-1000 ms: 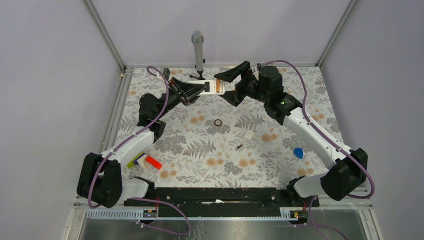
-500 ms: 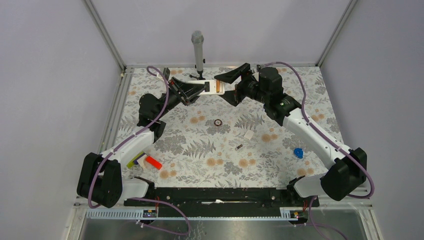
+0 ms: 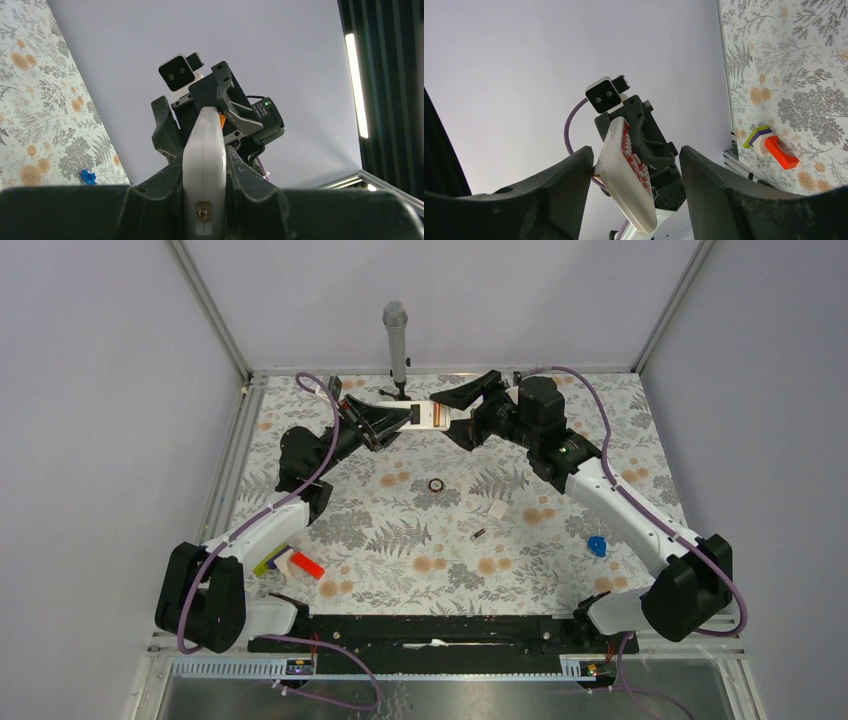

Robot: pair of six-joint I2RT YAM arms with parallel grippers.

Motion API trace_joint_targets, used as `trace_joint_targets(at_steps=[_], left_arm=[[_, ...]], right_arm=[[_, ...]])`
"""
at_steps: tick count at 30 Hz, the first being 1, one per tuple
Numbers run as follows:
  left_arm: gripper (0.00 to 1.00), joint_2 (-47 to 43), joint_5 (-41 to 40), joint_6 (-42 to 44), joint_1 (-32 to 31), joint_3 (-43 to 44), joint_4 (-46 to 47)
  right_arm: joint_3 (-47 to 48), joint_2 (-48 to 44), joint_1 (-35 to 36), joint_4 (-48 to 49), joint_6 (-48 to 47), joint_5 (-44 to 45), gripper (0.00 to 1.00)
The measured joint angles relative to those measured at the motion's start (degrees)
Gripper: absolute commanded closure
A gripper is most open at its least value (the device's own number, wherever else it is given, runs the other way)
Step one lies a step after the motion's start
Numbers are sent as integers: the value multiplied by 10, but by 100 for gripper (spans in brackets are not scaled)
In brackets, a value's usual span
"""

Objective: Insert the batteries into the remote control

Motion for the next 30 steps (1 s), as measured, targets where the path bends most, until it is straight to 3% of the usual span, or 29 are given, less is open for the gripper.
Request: trace_joint_targets(at_steps=[24,30], left_arm=[[100,13,0,-43,-2,0,4],[100,14,0,-43,-2,0,4]], right_arm=[[-22,-4,-3,53,-20,-4,53],[-30,-4,-3,72,-29,-10,53]])
